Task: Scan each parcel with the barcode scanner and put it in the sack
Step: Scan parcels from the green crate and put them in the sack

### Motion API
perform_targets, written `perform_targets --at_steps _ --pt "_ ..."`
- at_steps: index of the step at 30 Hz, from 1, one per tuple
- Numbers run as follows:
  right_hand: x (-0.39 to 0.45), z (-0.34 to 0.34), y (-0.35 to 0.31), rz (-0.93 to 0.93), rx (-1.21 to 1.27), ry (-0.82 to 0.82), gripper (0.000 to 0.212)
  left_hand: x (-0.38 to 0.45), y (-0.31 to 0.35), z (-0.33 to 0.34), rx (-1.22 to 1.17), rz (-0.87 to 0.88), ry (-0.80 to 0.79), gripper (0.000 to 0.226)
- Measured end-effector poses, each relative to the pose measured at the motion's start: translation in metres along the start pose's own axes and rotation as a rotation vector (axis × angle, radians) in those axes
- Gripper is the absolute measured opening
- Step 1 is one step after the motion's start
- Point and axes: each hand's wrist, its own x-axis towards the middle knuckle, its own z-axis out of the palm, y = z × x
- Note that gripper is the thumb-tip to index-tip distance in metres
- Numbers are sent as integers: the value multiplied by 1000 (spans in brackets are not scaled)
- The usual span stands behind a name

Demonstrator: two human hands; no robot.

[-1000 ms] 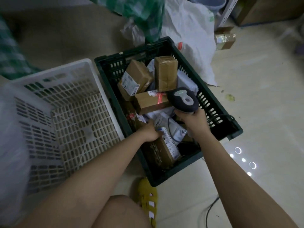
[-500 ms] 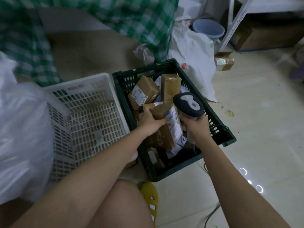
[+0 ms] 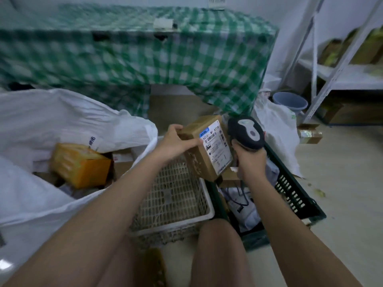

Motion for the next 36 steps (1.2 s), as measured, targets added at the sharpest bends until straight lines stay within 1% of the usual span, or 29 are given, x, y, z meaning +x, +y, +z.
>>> perform_targets --at_steps 1,2,3,5,7,9,10,12,14,18,22,26,29,32,36 --pt "-4 3 -11 7 41 -8 41 -6 6 -10 4 18 2 81" --pt "-8 6 -22 15 87 -52 45 -11 10 -19 -3 35 1 79" --pt "-11 8 -31 7 117 -94 45 -16 15 -27 -11 47 0 78" --pt "-21 13 -46 -30 101 -165 42 -24 18 -42 -47 71 27 80" --pt "-29 19 -56 -51 102 -194 40 -30 19 -54 -200 85 102 85" --pt "-37 28 -64 -68 120 -183 38 -36 21 -62 -397 94 166 87" --pt "-41 33 -69 -76 129 -174 37 -39 22 -66 -460 103 183 85" --pt "-47 44 -77 -82 146 -162 36 -43 24 -72 -514 119 180 73" --pt "-51 55 -84 -89 153 -161 37 -47 25 -80 -484 116 122 70" --pt "-56 71 -99 -113 168 -162 42 -55 29 -101 -401 96 -26 89" --pt "-55 82 -108 -113 116 -173 51 -59 32 -116 -283 118 13 95" --pt "-58 78 -120 -83 100 -162 47 -56 32 -123 -241 143 63 100" --pt "-68 62 -123 -120 67 -165 45 -52 27 -118 -248 146 64 103" --pt "-81 43 -116 -148 3 -206 45 -50 17 -105 -276 111 45 102" --pt "-95 28 -95 -142 -154 -258 28 -46 6 -87 -293 83 20 104"
